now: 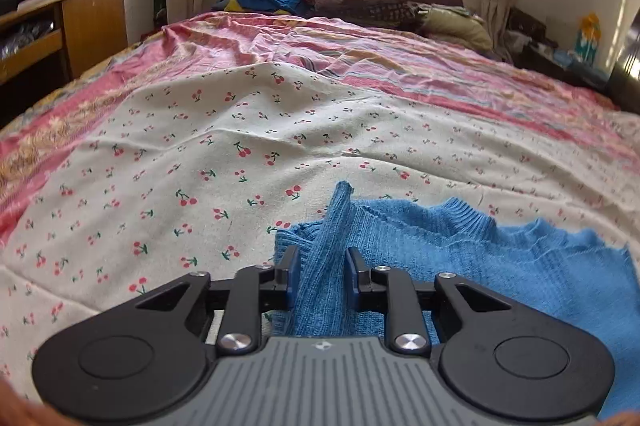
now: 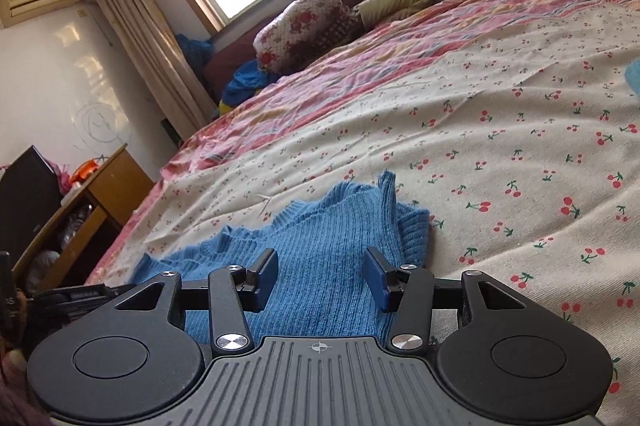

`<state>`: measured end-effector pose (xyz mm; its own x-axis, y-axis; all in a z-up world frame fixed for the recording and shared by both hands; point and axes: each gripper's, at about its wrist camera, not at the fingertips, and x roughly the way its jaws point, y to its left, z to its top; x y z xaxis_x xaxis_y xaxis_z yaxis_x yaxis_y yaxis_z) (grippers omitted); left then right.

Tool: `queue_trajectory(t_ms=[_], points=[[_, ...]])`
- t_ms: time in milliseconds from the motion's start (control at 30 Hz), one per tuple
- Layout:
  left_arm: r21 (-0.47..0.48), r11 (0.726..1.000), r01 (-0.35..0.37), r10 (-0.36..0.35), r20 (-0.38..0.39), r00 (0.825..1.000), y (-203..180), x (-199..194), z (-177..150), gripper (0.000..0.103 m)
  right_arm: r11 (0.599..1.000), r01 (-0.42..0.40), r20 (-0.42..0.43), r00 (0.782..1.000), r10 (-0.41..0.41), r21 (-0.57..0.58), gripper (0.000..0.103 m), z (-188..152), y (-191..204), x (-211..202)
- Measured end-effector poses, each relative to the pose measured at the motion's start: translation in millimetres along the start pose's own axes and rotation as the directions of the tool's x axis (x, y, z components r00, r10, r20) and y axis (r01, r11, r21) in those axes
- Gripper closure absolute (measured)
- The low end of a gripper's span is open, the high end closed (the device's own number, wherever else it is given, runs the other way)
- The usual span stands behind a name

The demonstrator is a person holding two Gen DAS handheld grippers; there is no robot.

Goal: Fold small clothes
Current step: 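Lift the hem with both tools and fold it toward the collar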

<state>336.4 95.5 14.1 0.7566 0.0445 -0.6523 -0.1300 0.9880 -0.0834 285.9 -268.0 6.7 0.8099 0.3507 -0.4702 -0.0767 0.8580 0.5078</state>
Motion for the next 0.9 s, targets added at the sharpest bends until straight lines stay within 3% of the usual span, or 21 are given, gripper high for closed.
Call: queue_trajectory(t_ms=[33, 300, 400, 500, 667, 900], points=[[0.008, 1.0, -0.005, 0.005, 0.0, 1.0, -0.8, -0.4, -0.6, 0.089, 1.0, 0.006, 0.007, 1.0, -0.006, -0.003, 0.056, 0.3, -0.4, -0.2], [-0.086, 0.996, -0.038, 0.043, 0.053, 0.998, 21.8, -18.3, 4.7, 0.091, 0.999, 0.045, 0.031, 0.999, -0.044, -0.027, 0.055, 1.1, -1.5, -0.5], [-0.107, 0.993, -0.048, 0.05, 0.016, 0.999, 22.2, -4.6, 2.7, 0.09, 0.993, 0.088, 0.032, 0.996, -0.085, -0.085, 0.056, -2.3, 2.1, 4.7], [-0.085, 0.994, -0.074, 0.073, -0.023, 0.997, 15.1, 13.0, -3.6, 0.089, 0.98, 0.162, -0.031, 0.986, -0.167, -0.119, 0.055, -12.7, -4.6, 21.1], [-0.081, 0.993, -0.087, 0.087, -0.004, 0.996, 19.2, 2.7, -7.6, 0.083, 0.98, 0.154, -0.008, 0.988, -0.156, -0.128, 0.055, -9.2, -5.7, 17.3], [-0.172, 0.981, -0.09, 0.097, 0.034, 0.995, 37.7, -34.1, -14.3, 0.082, 0.972, 0.172, 0.058, 0.985, -0.165, -0.161, 0.055, -5.3, 8.4, 3.9]])
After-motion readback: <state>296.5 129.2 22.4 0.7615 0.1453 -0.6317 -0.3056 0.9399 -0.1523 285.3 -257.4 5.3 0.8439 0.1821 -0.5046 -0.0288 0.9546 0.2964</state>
